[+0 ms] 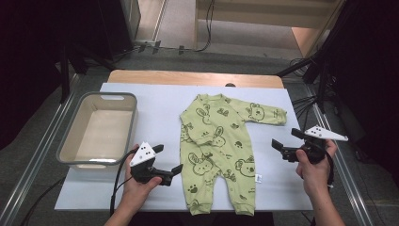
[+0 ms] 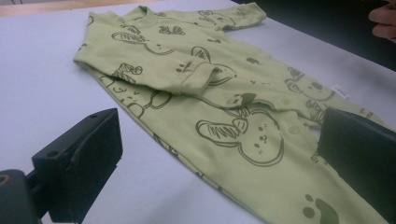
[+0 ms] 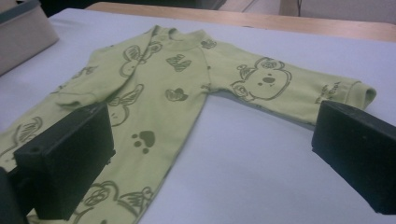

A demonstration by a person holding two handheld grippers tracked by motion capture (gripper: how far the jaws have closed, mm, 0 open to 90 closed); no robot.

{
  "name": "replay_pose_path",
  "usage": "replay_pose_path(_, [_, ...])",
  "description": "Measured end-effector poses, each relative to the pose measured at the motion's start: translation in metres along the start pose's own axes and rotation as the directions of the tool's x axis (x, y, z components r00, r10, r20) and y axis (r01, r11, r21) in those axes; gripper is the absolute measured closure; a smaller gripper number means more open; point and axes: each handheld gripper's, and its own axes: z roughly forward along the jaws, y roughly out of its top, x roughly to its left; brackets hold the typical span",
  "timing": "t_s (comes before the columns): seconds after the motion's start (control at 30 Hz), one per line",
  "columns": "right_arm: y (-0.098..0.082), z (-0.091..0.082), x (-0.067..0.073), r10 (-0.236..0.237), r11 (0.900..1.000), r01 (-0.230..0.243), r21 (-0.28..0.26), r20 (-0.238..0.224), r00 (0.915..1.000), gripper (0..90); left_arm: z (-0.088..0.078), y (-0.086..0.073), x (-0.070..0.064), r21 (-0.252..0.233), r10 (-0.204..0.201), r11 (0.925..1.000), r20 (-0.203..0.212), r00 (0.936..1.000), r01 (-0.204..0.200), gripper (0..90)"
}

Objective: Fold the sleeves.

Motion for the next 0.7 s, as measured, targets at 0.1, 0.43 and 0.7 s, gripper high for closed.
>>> replay_pose_path(0.1, [0.003,0.009,-0.009,0.01,1.0,-0.01,0.008,0.012,0.9999,0.0,-0.002,-0.002,0.001,0.004,-0.004,1.0,-0.013,0.9999,0.004,0.0])
replay_pose_path(0.43, [0.015,0.041,-0.042,0.047,0.998,-0.049,0.026,0.05,0.9976,0.0,-0.007,-0.003,0.005,-0.01,-0.013,0.9999,-0.016,0.9998,0.013,0.0])
replay_pose_path(0.7, [0.022,0.061,-0.069,0.114,0.993,-0.115,0.035,0.043,0.9926,0.0,-0.005,-0.004,0.005,0.0,-0.013,0.9999,-0.014,0.9998,0.013,0.0])
